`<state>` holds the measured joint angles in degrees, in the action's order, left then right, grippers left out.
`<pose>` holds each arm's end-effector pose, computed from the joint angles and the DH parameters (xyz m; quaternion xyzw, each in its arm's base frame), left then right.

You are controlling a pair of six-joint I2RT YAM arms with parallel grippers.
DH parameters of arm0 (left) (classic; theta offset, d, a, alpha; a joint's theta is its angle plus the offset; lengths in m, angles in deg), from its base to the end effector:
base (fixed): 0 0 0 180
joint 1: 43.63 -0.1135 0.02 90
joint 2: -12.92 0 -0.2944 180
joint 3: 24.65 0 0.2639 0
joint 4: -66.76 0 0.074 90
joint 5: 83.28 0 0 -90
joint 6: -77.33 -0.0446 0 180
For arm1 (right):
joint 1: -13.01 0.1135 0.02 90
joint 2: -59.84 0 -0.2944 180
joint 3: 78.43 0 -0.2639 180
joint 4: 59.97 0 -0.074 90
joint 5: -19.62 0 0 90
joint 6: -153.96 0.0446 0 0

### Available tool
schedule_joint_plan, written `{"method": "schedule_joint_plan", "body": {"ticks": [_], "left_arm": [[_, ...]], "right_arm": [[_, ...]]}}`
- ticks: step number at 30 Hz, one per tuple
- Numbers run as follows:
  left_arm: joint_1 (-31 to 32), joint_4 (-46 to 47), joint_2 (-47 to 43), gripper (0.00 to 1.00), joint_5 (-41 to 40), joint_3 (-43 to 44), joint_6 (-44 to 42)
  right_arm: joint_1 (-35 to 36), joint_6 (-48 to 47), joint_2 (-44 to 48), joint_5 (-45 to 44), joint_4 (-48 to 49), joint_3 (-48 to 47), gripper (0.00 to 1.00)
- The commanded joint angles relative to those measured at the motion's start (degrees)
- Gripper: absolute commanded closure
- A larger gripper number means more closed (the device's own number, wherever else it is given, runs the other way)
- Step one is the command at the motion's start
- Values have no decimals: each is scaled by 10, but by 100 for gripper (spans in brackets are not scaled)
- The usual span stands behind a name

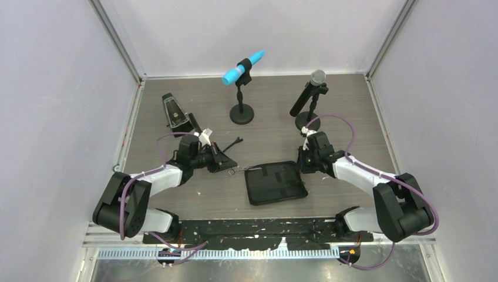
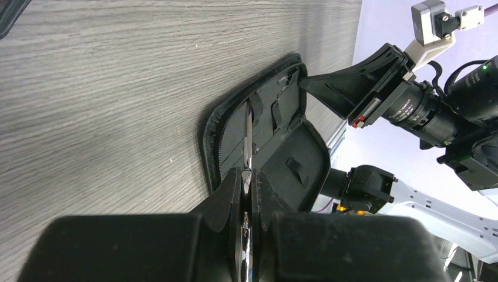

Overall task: Sort the hair-cutting tools
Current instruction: Place the scissors in the hairdressing tool bag.

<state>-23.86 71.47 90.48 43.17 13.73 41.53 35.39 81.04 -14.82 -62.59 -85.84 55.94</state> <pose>0.2279 -0.1101 0.1721 -0.1096 0.8459 -0.4873 0.1870 0.2204 0.0973 0.1727 -0.0644 0.9493 0.1625 0.2613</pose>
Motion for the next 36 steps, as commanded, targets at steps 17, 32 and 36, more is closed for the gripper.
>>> {"method": "schedule_joint_plan", "body": {"ticks": [17,32,36], "left_arm": [[-2,31,-116,100,-25,-73,59],[12,149,-42,100,-21,-108,120],[12,144,-49,100,-27,-116,123]], "right_arm": [[0,21,26,10,36,18,95],[0,31,31,26,44,21,95],[0,32,31,26,44,21,95]]}}
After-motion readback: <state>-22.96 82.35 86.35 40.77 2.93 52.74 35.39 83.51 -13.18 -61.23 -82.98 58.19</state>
